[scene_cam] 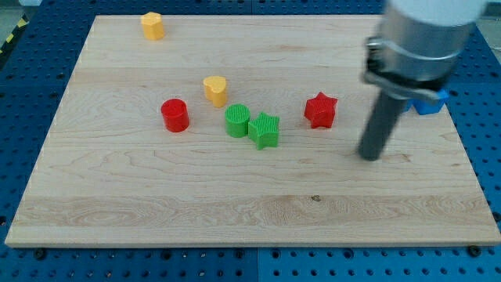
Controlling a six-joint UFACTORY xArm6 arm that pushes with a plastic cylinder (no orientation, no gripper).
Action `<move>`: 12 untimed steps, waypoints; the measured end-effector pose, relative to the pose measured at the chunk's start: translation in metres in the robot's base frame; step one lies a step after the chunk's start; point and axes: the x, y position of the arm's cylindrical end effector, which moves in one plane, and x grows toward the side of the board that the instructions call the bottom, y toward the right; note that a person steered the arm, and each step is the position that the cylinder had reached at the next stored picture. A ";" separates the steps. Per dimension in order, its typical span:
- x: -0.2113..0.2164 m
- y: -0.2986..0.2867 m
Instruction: Arrange the triangle at the top of red star
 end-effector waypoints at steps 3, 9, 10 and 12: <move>-0.104 0.054; -0.131 -0.009; -0.119 -0.033; -0.103 -0.046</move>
